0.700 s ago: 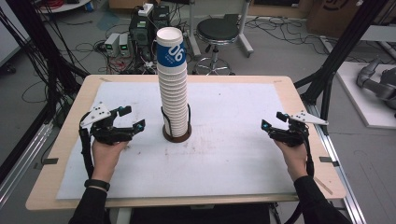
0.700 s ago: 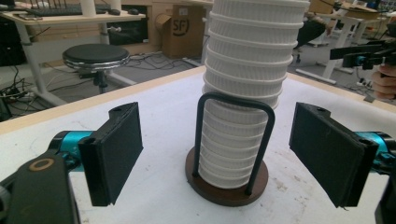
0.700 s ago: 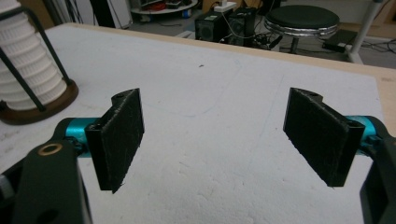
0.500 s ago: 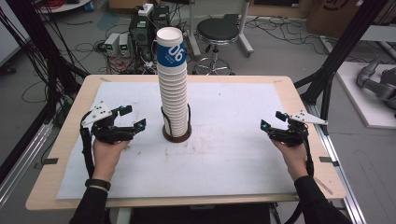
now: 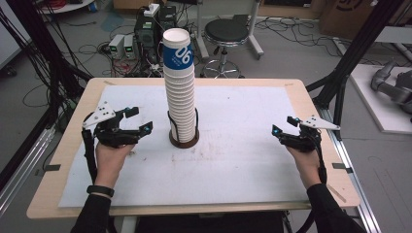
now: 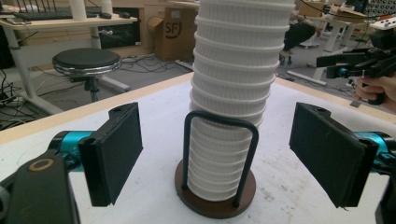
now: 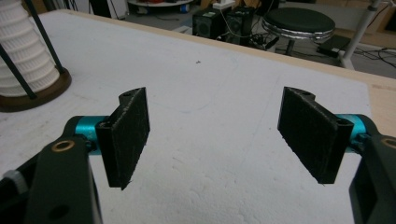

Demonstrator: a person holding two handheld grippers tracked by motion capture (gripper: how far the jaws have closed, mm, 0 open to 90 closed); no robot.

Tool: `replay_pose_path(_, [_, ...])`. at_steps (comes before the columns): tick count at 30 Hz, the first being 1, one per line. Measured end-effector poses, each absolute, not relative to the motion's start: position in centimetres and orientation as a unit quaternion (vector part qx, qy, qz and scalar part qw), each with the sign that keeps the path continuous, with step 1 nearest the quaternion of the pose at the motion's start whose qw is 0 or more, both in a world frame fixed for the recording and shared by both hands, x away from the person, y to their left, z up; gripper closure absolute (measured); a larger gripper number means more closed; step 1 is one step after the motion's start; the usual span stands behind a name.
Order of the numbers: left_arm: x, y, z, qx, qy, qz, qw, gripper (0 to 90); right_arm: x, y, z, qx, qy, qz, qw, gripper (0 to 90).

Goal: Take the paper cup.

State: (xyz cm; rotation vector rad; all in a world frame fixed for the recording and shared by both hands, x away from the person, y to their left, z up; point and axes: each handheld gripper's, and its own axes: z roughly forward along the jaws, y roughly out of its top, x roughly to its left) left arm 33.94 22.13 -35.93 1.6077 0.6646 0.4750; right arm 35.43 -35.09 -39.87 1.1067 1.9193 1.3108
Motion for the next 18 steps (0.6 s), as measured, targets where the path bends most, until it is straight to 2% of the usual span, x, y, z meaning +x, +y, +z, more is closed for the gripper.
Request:
replay_pose_path(4, [33.9,22.0,-35.1,0.7,0.28,0.201,0.626,15.5,35.3,-35.1,-39.7,0.41,0.708,0.498,0.288,21.3])
replay_pose_path(18, [34.6,20.5,-32.5,0.705,0.253,0.189,0.635,12.9,35.2,-35.2,-39.6,0.404,0.707,0.51,0.279,19.2])
